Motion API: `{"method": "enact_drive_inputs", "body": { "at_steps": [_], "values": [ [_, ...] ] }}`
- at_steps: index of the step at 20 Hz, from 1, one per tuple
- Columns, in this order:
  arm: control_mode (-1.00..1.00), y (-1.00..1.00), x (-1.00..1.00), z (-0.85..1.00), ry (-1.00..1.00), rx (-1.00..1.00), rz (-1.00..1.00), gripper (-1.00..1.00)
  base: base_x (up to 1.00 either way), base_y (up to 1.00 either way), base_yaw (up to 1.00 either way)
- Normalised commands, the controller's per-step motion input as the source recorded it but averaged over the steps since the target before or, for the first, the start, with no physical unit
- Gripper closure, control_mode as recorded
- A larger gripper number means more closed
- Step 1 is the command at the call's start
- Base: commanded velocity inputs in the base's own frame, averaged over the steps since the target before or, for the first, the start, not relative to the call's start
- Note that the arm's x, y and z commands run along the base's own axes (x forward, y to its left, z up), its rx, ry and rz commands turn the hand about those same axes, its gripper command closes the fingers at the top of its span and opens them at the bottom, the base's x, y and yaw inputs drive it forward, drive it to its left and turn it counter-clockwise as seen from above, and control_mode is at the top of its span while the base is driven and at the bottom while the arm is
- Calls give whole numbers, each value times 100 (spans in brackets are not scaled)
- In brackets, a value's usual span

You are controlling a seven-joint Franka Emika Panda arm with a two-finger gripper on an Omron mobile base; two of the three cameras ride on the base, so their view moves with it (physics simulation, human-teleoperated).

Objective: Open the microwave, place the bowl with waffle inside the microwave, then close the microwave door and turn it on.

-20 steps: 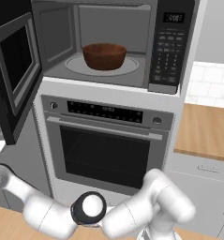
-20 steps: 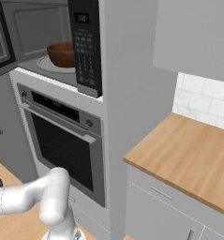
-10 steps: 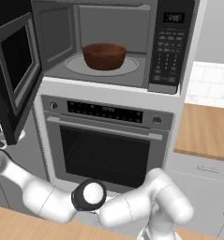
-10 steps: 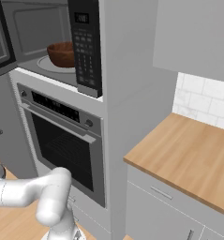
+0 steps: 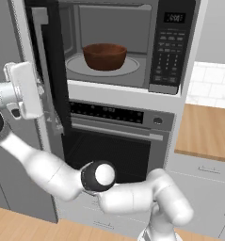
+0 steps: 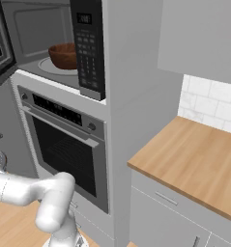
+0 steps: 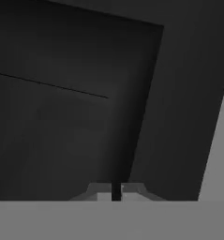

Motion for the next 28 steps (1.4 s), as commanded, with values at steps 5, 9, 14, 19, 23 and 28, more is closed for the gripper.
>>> {"method": "enact_drive_inputs", "body": {
  "at_steps": [5, 9, 14, 19, 23, 28],
  "values": [
    [-100, -100, 94, 39, 7, 45, 0, 100, 0, 0, 0],
    [-100, -100, 100, 0, 17, 38, 0, 100, 0, 0, 0],
    [-100, -100, 100, 13, 9, 42, 0, 100, 0, 0, 0],
    [-100, -100, 100, 7, -2, 46, 4, 100, 0, 0, 0],
    [-100, -80, 100, -78, -26, 7, 7, 100, 0, 0, 0],
    [-100, -53, 75, -100, -47, -25, 13, 100, 0, 0, 0]
  ]
}}
